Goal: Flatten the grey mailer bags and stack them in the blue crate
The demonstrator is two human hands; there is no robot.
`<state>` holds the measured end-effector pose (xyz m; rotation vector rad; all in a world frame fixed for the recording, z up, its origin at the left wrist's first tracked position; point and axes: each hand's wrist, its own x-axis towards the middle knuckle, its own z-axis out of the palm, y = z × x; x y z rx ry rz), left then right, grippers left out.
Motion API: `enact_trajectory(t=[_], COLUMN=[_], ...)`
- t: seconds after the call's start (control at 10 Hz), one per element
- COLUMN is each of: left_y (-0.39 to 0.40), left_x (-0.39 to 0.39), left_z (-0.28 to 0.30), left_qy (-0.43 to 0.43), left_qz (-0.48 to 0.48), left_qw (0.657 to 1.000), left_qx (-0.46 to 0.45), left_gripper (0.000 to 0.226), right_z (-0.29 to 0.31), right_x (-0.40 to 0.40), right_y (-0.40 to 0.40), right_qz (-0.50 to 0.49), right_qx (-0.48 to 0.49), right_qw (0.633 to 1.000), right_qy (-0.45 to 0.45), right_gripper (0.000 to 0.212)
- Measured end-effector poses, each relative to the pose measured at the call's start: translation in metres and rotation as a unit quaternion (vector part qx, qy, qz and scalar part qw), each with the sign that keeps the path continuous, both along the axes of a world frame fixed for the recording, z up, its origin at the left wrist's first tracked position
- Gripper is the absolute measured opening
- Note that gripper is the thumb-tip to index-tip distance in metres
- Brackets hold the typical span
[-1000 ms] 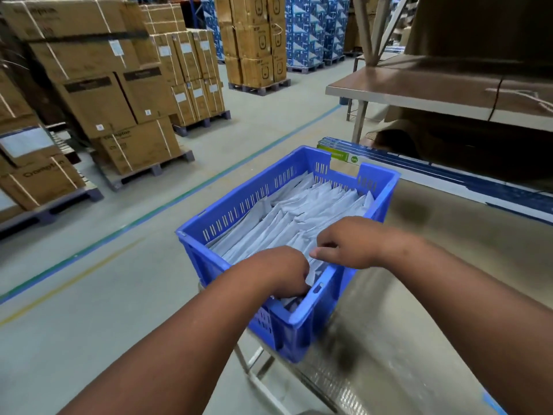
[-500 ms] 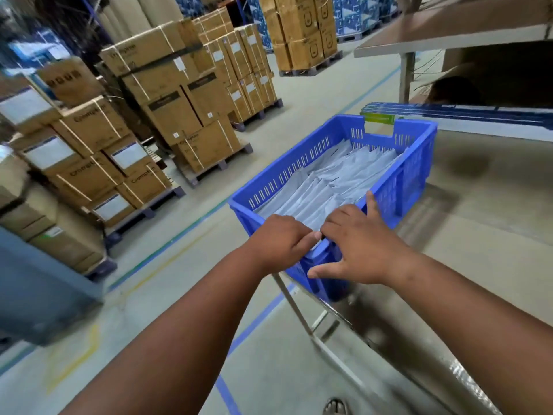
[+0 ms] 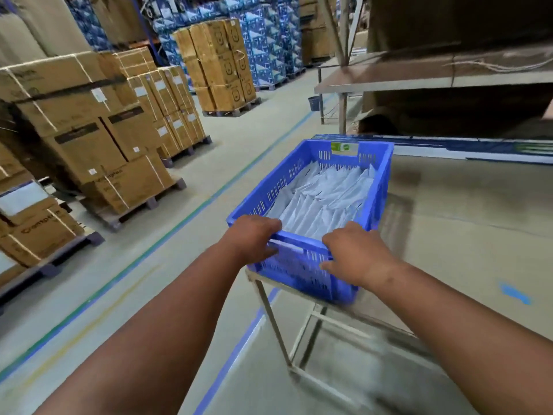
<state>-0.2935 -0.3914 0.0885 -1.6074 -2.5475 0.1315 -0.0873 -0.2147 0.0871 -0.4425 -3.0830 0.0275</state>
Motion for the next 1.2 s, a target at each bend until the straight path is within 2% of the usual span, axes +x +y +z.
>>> enact_trajectory(t=[0.2,0.4,0.7,0.9,1.0,1.1,1.2], left_y=[0.007,0.010,0.013,0.012,0.010,0.014,0.025], left_x=[-0.008,0.006,0.030,0.036,0.050,0.082,0.129], left_z=[-0.012,-0.011,-0.015,-0.015,-0.026,-0.048,-0.054], left_qy=[0.057,0.051,0.033,0.025,0.027,0.041,0.049], left_qz=[-0.016,-0.042,-0.068,-0.043,-0.043,-0.114,-0.166], left_qw=[0.998,0.997,0.995,0.997,0.992,0.975,0.957], left_qx=[0.033,0.036,0.058,0.064,0.112,0.188,0.231], left_gripper=[0.038,0.036,0.037,0.034,0.050,0.084,0.093], right_z=[-0.007,-0.001,-0.004,-0.005,-0.012,-0.030,-0.041], right_x=[-0.010,0.005,0.035,0.037,0.049,0.073,0.102], right_y=[-0.021,-0.024,-0.025,-0.025,-0.025,-0.020,-0.017], right_qz=[-0.102,-0.141,-0.152,-0.148,-0.110,-0.110,-0.126], right_qx=[0.000,0.002,0.005,0.007,-0.007,-0.009,0.047], right_qw=[0.994,0.990,0.988,0.988,0.988,0.979,0.976], right_qy=[0.046,0.022,0.028,0.041,0.105,0.171,0.169], right_gripper=[0.031,0.040,0.047,0.045,0.030,0.063,0.091])
